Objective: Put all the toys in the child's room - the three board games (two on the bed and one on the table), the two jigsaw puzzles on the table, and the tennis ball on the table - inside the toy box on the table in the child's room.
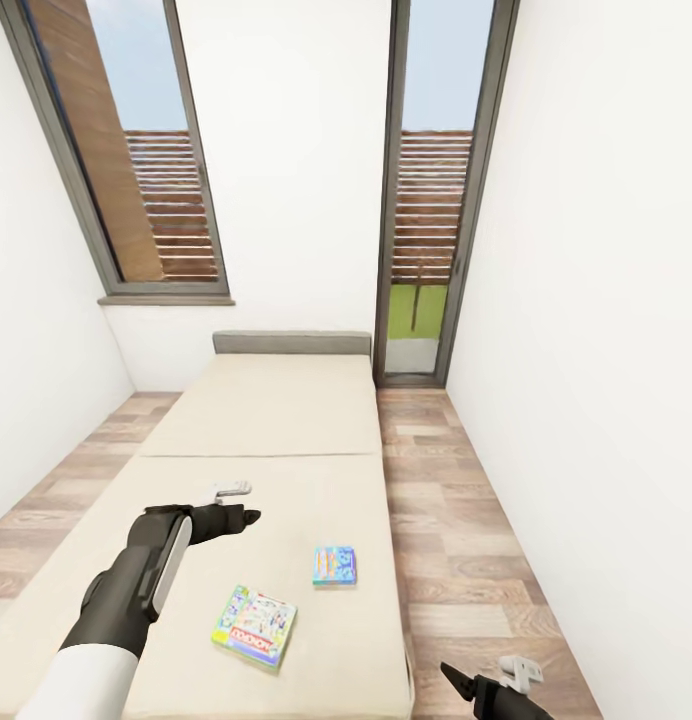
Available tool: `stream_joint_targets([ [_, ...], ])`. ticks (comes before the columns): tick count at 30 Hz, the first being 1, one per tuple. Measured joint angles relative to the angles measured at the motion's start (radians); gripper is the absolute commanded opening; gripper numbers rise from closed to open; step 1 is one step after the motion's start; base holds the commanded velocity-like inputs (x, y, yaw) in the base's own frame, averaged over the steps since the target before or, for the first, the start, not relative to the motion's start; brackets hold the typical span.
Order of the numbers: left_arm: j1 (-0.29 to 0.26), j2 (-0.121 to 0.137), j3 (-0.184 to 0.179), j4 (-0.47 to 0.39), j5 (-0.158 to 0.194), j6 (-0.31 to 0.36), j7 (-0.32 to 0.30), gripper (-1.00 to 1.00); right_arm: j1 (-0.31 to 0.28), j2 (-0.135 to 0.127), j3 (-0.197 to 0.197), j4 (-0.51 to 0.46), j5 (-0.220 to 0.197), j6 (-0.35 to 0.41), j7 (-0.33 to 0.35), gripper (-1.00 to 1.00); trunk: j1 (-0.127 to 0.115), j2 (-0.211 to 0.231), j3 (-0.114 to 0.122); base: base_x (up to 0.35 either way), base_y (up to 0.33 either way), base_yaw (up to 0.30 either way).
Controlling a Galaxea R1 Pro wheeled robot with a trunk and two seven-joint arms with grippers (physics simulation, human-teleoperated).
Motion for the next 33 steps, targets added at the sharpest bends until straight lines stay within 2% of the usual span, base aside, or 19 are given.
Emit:
stream_joint_targets([
  [10,0.0,0.0,-0.001,0.006,-0.001,0.0,0.001,1.0,0.0,0.0,0.0,0.01,0.001,-0.002,0.001,1.0,0.0,0.0,0.0,0.039,0.0,0.0],
  [26,0.0,0.0,0.0,0.028,-0.003,0.0,0.001,1.0,0.0,0.0,0.0,0.013,0.001,-0.005,0.0,1.0,0.0,0.0,0.0,0.159,0.043,0.0],
  [33,0.0,0.0,0.0,0.028,-0.002,0.0,0.0,1.0,0.0,0.0,0.0,0.013,0.001,-0.005,0.0,1.0,0.0,0.0,0.0,0.049,0.011,0.0],
])
